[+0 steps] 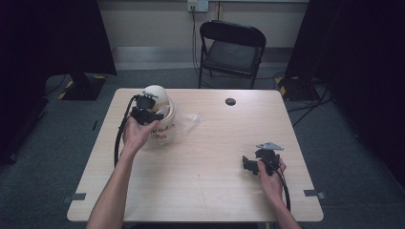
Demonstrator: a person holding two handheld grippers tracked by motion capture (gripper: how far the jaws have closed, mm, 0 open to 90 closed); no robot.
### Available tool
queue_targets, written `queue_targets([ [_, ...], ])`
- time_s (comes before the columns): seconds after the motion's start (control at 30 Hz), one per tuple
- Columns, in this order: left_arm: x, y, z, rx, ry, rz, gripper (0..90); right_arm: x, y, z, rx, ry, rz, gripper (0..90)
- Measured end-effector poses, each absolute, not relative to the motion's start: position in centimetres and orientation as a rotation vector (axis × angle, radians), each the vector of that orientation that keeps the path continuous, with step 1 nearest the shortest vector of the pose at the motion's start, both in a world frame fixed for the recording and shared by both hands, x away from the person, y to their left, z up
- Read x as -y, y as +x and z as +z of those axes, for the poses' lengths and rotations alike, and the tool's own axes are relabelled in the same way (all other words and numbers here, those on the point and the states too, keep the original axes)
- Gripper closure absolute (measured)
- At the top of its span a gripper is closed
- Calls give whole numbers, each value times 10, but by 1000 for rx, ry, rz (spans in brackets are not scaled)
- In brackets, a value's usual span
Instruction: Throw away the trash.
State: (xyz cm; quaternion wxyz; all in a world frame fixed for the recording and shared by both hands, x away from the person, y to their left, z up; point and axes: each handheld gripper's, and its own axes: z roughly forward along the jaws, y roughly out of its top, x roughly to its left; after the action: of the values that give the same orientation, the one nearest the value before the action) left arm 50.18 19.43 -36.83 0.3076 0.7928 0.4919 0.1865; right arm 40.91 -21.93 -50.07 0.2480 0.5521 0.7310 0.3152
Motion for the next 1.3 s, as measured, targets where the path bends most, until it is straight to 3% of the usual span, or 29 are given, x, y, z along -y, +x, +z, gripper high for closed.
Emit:
queue_targets([
  [0.8, -191, 505, -371, -1323, 2125, 508, 721, 219, 409, -501, -1992, 1505, 859, 115],
  [1.3, -185, 503, -370, -1356, 2127, 532, 585, 219, 409, -501, -1992, 1505, 858, 115],
])
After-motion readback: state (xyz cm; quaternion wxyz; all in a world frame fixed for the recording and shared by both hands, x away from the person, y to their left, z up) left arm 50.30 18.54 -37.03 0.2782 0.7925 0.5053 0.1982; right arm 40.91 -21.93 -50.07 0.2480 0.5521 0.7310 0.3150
